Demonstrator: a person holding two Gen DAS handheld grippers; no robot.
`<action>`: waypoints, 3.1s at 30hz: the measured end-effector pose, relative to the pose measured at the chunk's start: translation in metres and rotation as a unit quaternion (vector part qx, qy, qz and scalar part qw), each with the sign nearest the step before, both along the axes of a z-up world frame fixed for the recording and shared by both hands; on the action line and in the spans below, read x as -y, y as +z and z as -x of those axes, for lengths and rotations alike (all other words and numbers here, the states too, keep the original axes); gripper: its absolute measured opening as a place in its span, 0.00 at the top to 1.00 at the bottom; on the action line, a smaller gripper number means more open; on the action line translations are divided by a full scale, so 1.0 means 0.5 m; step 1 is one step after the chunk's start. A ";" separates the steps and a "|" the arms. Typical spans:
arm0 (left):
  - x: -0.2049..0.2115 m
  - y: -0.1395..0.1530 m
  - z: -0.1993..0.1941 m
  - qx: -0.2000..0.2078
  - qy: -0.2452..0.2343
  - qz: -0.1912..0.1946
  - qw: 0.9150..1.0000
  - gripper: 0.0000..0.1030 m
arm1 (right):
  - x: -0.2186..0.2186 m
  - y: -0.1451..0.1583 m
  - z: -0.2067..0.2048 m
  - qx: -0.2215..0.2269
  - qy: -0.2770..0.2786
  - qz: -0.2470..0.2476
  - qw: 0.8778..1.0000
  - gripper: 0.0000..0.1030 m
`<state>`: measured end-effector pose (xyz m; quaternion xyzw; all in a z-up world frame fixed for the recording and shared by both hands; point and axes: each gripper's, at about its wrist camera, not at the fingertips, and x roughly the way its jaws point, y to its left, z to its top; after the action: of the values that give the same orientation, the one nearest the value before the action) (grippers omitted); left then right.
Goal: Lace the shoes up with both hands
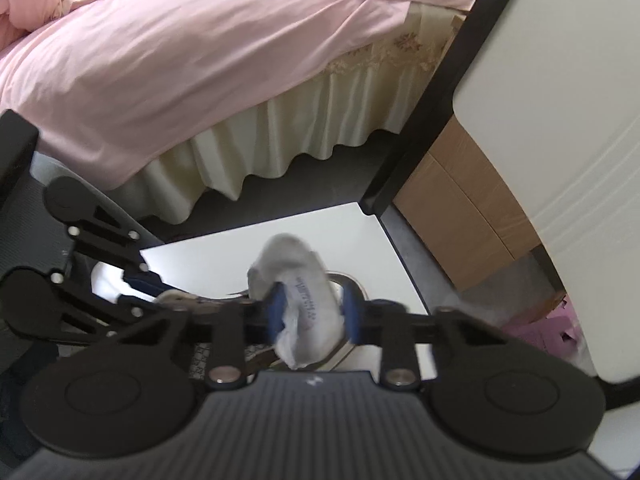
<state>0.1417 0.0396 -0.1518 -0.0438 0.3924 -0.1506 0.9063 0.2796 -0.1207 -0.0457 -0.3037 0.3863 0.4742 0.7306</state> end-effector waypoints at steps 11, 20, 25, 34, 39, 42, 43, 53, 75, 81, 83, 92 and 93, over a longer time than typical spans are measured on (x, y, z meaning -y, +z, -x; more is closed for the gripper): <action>0.007 0.009 0.024 0.018 -0.019 -0.027 0.999 0.86 | 0.021 -0.026 0.101 -0.030 -0.054 -0.023 0.998 0.87; -0.003 0.006 0.028 0.008 -0.016 -0.006 1.000 0.87 | 0.018 -0.024 0.118 -0.015 -0.064 -0.038 0.997 0.87; -0.023 0.001 0.021 -0.012 -0.006 0.033 0.999 0.87 | 0.006 -0.019 0.129 0.011 -0.048 -0.025 0.998 0.88; -0.028 -0.002 0.015 -0.024 -0.003 0.048 0.999 0.87 | -0.035 -0.038 0.162 0.057 0.048 0.044 0.996 0.88; -0.028 -0.002 0.016 -0.026 0.000 0.052 0.998 0.87 | -0.048 -0.032 0.131 0.001 0.002 0.032 0.999 0.88; -0.031 -0.003 0.016 -0.028 0.004 0.055 0.998 0.87 | -0.035 -0.016 0.088 -0.061 -0.078 -0.014 0.995 0.88; -0.031 -0.003 0.016 -0.029 0.005 0.055 0.998 0.87 | -0.029 -0.013 0.071 -0.085 -0.104 -0.030 0.991 0.88; -0.029 -0.002 0.019 -0.033 0.006 0.059 0.998 0.87 | 0.034 -0.059 0.055 -0.222 -0.270 -0.132 0.928 0.87; -0.025 0.002 0.021 -0.025 0.007 0.043 0.999 0.85 | 0.062 -0.090 0.132 -0.175 -0.254 -0.113 0.944 0.97; -0.020 0.012 0.033 -0.005 0.005 0.031 0.999 0.85 | 0.038 -0.017 0.154 -0.108 -0.189 -0.127 0.968 0.95; -0.020 0.014 0.037 0.000 0.004 0.028 1.000 0.85 | 0.029 0.010 0.153 -0.084 -0.169 -0.131 0.973 0.77; -0.010 0.014 0.036 0.010 -0.006 0.012 1.000 0.85 | -0.026 0.059 0.089 0.055 -0.043 -0.025 0.997 0.45; -0.010 0.014 0.035 0.010 -0.005 0.012 1.000 0.85 | -0.035 0.053 0.081 0.063 -0.027 -0.008 0.998 0.45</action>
<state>0.1241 0.0444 -0.1449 -0.0513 0.3815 -0.1606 0.9088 0.2393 -0.1034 -0.0192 -0.3162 0.3441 0.4374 0.7683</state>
